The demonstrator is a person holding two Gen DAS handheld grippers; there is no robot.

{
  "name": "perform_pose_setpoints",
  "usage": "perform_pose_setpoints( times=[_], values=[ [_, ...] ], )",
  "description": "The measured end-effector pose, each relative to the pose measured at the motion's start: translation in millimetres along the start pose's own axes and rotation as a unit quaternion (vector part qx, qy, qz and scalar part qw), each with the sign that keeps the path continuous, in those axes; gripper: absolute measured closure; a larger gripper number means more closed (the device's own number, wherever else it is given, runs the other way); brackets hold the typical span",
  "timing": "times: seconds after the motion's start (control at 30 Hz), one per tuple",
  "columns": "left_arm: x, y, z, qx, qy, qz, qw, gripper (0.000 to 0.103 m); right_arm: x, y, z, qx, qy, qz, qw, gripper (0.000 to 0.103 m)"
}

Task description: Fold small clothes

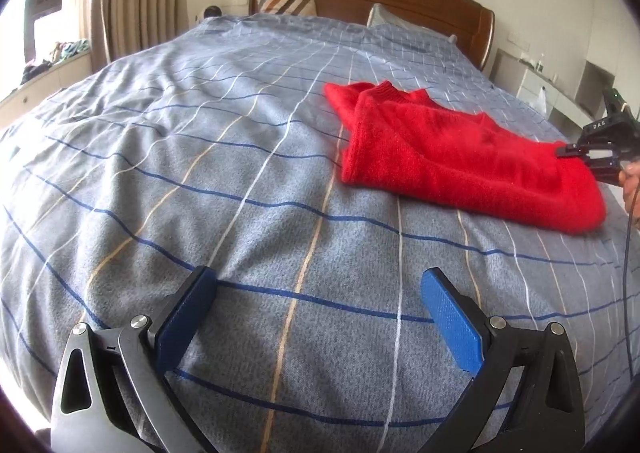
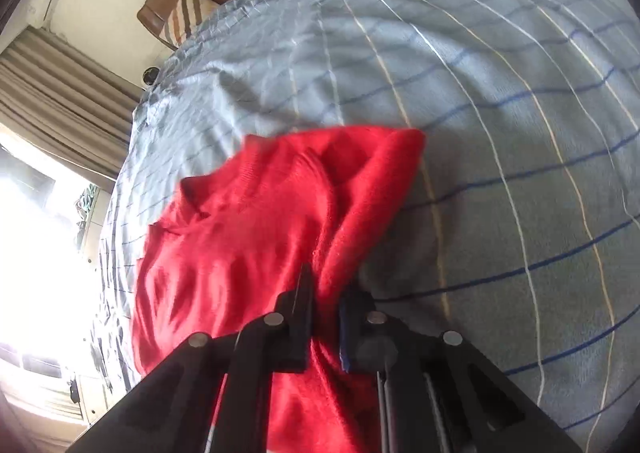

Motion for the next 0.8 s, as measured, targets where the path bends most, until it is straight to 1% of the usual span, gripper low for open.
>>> perform_pose_setpoints(
  times=[0.1, 0.17, 0.27, 0.37, 0.43, 0.47, 0.5, 0.57, 0.63, 0.67, 0.73, 0.77, 0.8],
  values=[
    [-5, -1, -12, 0.009, -0.027, 0.002, 0.9996, 0.001, -9, -16, -67, -0.011, -0.045, 0.007, 0.999, 0.093],
    [-6, -3, -19, 0.015, -0.04, 0.004, 0.9991, 0.001, -12, -13, -118, -0.012, -0.08, 0.001, 0.997, 0.093],
    [-6, -4, -26, 0.021, -0.049, 0.006, 0.9986, 0.001, -9, 14, -189, -0.001, -0.142, -0.014, 0.99, 0.093],
    [-5, -4, -29, 0.018, -0.046, 0.008, 0.9987, 0.001, 7, 60, -237, 0.016, -0.183, -0.036, 0.982, 0.093],
    [-4, -5, -30, 0.016, -0.042, 0.01, 0.9989, 0.001, 22, 93, -252, 0.018, -0.196, -0.052, 0.979, 0.092],
    [-4, -5, -31, 0.016, -0.041, 0.01, 0.999, 0.001, 30, 108, -258, 0.007, -0.2, -0.065, 0.978, 0.087],
    [-4, -5, -32, 0.017, -0.04, 0.01, 0.999, 0.001, 38, 123, -263, -0.016, -0.203, -0.084, 0.975, 0.084],
    [-2, -6, -36, 0.019, -0.043, 0.009, 0.9989, 0.001, 52, 138, -267, -0.07, -0.197, -0.122, 0.97, 0.084],
    [-3, -6, -40, 0.023, -0.048, 0.01, 0.9985, 0.001, 56, 128, -271, -0.135, -0.194, -0.128, 0.963, 0.077],
    [-3, -7, -41, 0.026, -0.051, 0.011, 0.9983, 0.001, 56, 116, -271, -0.151, -0.201, -0.12, 0.96, 0.073],
    [-5, -6, -44, 0.029, -0.058, 0.01, 0.9979, 0.001, 53, 87, -267, -0.156, -0.223, -0.093, 0.958, 0.071],
    [-5, -6, -45, 0.029, -0.061, 0.01, 0.9976, 0.001, 51, 73, -262, -0.139, -0.236, -0.078, 0.959, 0.068],
    [-6, -5, -46, 0.03, -0.064, 0.01, 0.9975, 0.001, 50, 64, -254, -0.1, -0.253, -0.064, 0.96, 0.068]
  ],
)
Point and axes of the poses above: each gripper's, at about its wrist camera, not at the fingertips, and y roughly the way its jaws point, z to its right, x to its underside, the point moved 6 cm from there along y, roughly the way its jaws point, and after that the axes turned 15 degrees about -z, right-handed, at the moved point
